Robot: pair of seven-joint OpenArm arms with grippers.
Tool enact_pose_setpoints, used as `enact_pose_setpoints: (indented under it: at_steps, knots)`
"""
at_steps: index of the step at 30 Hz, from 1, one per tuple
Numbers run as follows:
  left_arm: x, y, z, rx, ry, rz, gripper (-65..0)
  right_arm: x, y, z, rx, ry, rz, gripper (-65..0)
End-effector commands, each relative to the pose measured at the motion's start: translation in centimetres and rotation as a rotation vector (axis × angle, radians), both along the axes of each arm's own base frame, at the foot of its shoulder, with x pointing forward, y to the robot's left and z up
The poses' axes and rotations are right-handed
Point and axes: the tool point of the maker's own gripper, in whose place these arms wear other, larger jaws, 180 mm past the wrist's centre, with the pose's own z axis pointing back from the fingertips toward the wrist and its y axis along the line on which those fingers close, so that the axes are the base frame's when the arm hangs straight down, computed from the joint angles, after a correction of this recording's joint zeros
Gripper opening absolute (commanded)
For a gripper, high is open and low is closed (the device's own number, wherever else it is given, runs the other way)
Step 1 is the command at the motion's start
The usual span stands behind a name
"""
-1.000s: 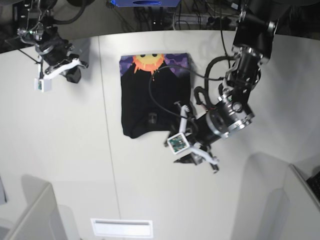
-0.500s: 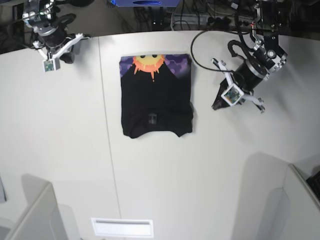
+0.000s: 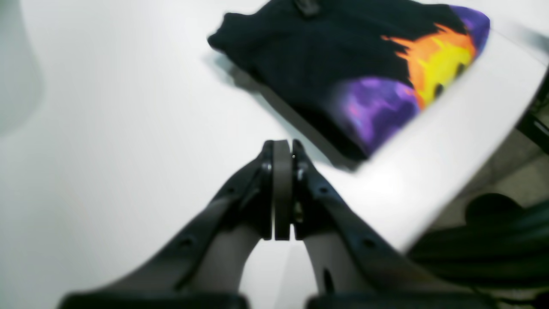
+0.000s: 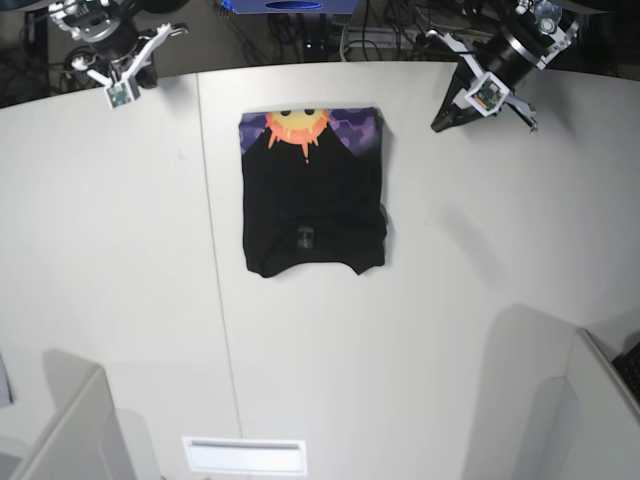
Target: Fold the T-shirt properly
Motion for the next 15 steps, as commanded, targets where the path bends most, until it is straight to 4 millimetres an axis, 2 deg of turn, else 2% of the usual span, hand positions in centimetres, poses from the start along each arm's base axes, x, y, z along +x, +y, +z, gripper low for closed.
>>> enact_pose_setpoints:
  at_steps: [1, 15]
  knots:
    - [-0.5, -0.3, 0.9, -0.034, -0.018, 0.001, -65.0, -0.2, -0.1, 0.6, -0.004, -0.013, 0.013, -65.0]
    - [-9.1, -0.4, -2.9, -0.067, 0.252, 0.067, -65.0, -8.9, 0.2, -0.6, 0.005, 0.216, 0.030, -65.0]
